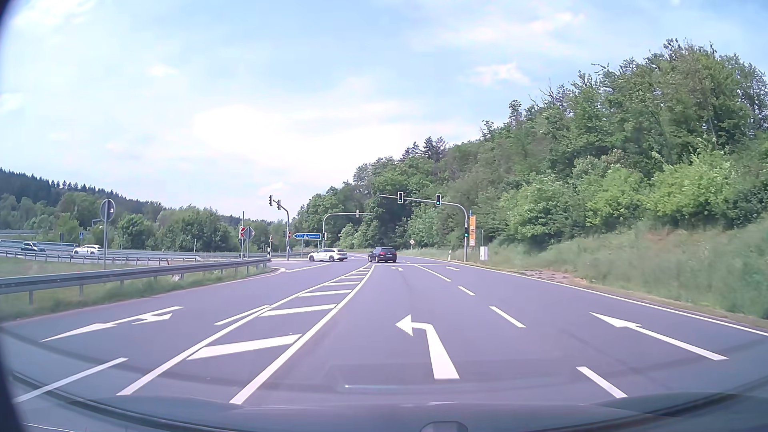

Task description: Follow the waypoints while adhering to traffic rules and regulations

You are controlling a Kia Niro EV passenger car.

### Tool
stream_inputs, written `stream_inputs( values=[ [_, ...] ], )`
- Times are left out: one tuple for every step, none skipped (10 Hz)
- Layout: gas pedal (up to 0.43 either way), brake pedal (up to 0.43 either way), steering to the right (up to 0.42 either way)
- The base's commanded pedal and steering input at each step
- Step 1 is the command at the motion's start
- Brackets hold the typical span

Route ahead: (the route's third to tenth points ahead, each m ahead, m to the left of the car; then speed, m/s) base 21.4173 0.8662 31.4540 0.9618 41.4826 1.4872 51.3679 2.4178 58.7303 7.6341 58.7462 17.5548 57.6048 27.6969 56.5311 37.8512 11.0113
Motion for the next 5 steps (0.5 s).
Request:
stream_inputs(
  values=[
    [0.008, 0.0, -0.004],
    [0.0, 0.0, -0.004],
    [0.0, 0.0, -0.004],
    [0.0, 0.0, -0.004],
    [0.0, 0.0, -0.004]
  ],
)
